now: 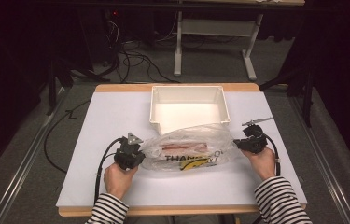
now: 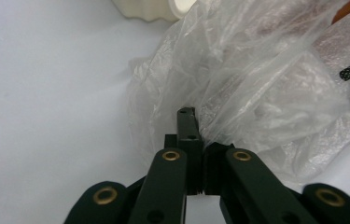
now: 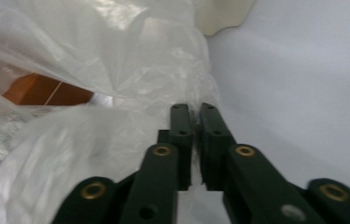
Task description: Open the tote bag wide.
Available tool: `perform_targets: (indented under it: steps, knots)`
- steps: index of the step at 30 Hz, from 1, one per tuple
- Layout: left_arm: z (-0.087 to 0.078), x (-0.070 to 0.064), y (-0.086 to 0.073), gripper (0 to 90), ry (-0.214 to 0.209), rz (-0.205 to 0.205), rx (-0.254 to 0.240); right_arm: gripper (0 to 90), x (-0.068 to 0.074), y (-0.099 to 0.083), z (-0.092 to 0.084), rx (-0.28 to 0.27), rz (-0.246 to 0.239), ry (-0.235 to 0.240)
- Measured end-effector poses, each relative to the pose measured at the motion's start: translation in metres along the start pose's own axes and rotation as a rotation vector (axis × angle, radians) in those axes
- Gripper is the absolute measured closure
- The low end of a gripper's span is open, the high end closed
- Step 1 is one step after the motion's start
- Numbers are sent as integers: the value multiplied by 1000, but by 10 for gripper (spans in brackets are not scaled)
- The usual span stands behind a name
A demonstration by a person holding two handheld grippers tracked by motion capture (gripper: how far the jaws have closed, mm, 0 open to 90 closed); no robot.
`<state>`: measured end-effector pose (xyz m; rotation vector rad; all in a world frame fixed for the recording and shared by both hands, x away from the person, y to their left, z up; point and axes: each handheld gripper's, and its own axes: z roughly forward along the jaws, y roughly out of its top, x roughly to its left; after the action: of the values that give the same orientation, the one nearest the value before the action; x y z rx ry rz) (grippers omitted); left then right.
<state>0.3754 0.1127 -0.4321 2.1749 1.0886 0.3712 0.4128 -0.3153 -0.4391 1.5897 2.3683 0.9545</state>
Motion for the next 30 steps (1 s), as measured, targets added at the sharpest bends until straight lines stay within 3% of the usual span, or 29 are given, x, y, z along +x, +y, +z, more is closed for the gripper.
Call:
perform_targets:
  steps: [3,5,11,12,16,22,23,25,27,30]
  knots:
    - [-11,-3,0,742,-14,-3,-36,699,6,-1,-10,-11,-17,5]
    - [-18,-5,2,648,-8,2,-53,653,14,-1,-25,-49,-46,-3]
    - [-39,-17,15,589,-5,42,-113,654,33,4,-50,-123,-109,-1]
    - [-41,-18,16,592,-4,46,-117,702,39,5,-55,-137,-132,15]
    - [-41,-19,19,619,-26,47,-104,718,41,6,-57,-126,-146,22]
    - [-34,-13,17,812,-60,15,-86,591,32,4,-66,-178,-91,27]
    - [-32,-12,17,865,-63,11,-84,574,34,3,-72,-197,-101,25]
    - [-24,-12,19,886,-71,7,-78,571,36,3,-76,-204,-109,21]
    - [-18,-13,21,900,-84,2,-72,636,46,4,-89,-230,-149,24]
    - [-12,-16,23,900,-94,-4,-65,705,56,4,-92,-230,-183,35]
